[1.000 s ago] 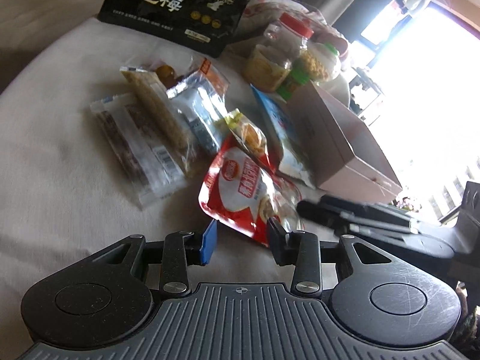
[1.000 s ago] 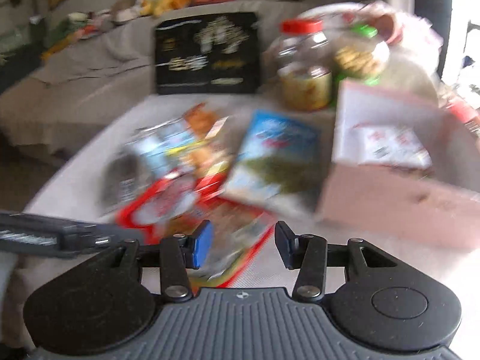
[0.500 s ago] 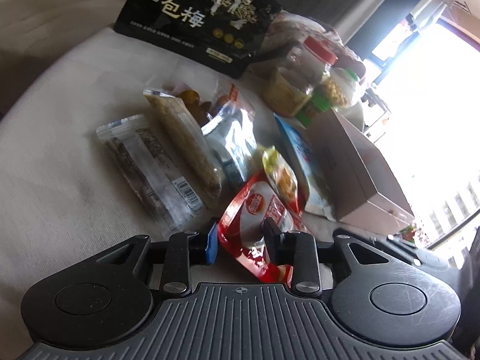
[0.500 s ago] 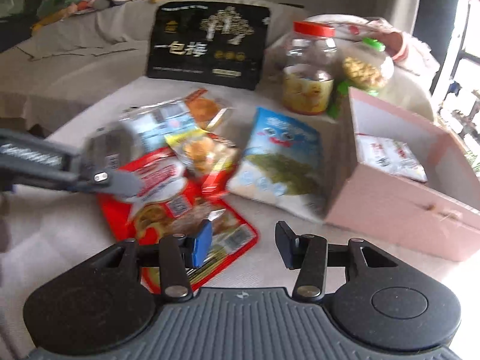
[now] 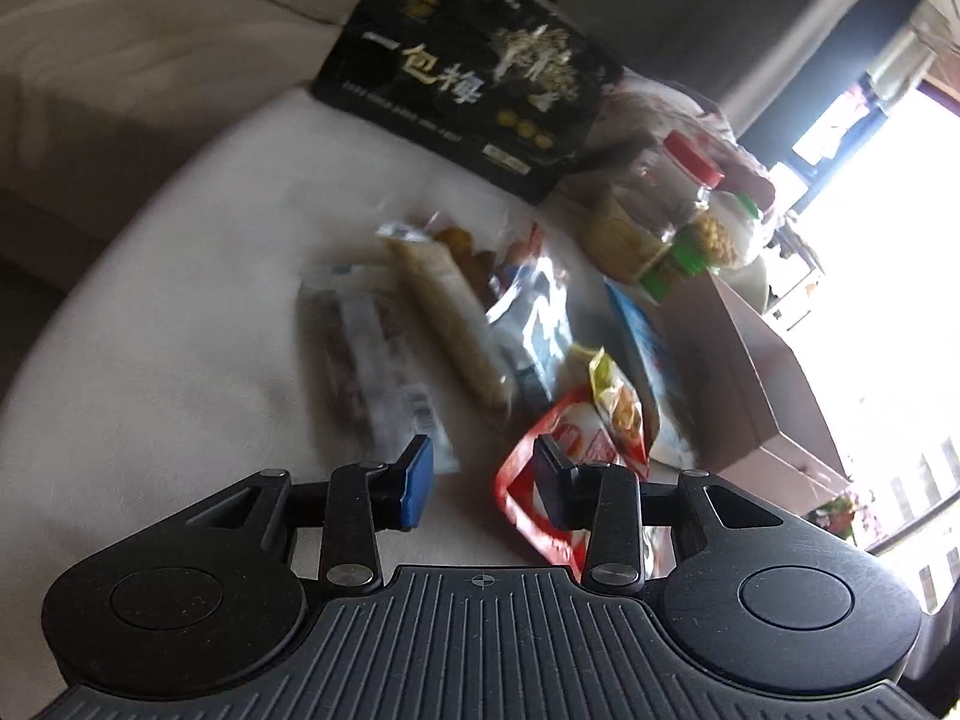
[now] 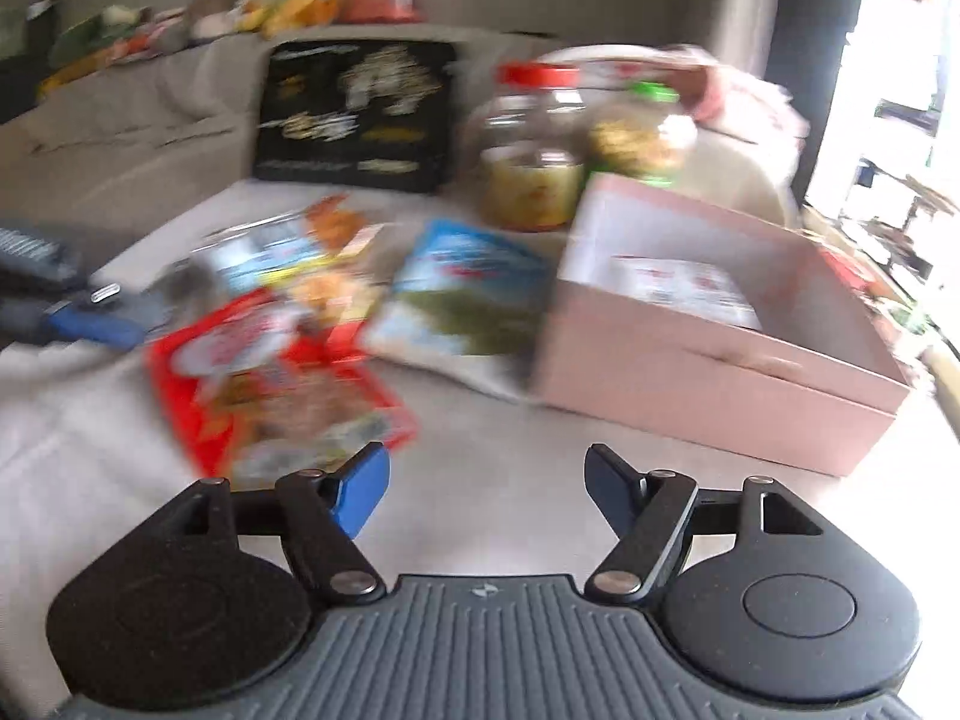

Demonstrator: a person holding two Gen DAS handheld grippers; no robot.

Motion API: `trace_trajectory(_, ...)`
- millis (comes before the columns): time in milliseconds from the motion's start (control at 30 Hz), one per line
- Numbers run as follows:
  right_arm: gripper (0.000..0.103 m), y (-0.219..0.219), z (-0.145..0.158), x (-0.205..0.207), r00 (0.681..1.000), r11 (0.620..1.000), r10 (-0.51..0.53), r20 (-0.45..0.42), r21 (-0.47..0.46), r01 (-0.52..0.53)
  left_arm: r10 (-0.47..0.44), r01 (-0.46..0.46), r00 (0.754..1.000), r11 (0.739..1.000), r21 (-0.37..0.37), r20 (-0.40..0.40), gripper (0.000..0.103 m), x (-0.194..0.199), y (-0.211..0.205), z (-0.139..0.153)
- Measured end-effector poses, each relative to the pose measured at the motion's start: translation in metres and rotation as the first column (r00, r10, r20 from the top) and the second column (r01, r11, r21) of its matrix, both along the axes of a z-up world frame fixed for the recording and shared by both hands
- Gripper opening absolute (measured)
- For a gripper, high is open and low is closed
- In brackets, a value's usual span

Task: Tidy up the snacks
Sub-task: 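Lift the red-and-white pouch off the bed with the left tool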

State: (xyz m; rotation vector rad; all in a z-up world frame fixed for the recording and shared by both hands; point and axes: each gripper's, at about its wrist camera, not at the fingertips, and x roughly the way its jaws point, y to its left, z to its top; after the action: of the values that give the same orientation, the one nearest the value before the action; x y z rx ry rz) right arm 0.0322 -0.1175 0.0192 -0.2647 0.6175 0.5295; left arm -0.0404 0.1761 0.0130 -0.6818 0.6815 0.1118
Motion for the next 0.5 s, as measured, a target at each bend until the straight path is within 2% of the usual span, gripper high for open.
trace_trajectory(133, 0.073, -0.014, 0.003, 0.012, 1.000, 0.997, -0.008, -0.028, 0.071, 0.010, -0.035, 0.033, 0.999, 0.998, -0.056, -0.026, 0.041, 0.001, -0.010, -0.009)
trace_trajectory(233, 0.073, 0.002, 0.005, 0.023, 0.999, 0.999, 0.022, 0.035, 0.039, -0.024, -0.078, 0.076, 0.997, 0.995, -0.060, -0.022, 0.041, 0.000, -0.027, -0.010)
trace_trajectory(300, 0.073, 0.015, 0.000, 0.037, 0.999, 1.000, 0.026, 0.034, 0.016, -0.026, -0.107, 0.105, 0.994, 0.993, -0.060, -0.023, 0.041, -0.003, -0.036, -0.010)
trace_trajectory(400, 0.064, 0.034, -0.011, 0.054, 0.997, 0.997, 0.069, -0.040, 0.024, -0.068, -0.128, 0.127, 0.992, 0.990, -0.067, -0.012, 0.041, -0.002, -0.042, -0.012)
trace_trajectory(433, 0.056, 0.038, -0.015, 0.056, 0.995, 0.997, 0.080, -0.064, 0.027, -0.079, -0.123, 0.122, 0.992, 0.990, -0.068, -0.007, 0.040, 0.000, -0.042, -0.013)
trace_trajectory(500, 0.053, 0.041, -0.017, 0.045, 0.995, 0.996, 0.086, -0.056, 0.038, -0.084, -0.113, 0.114, 0.994, 0.991, -0.077, 0.009, 0.039, 0.004, -0.038, -0.016)
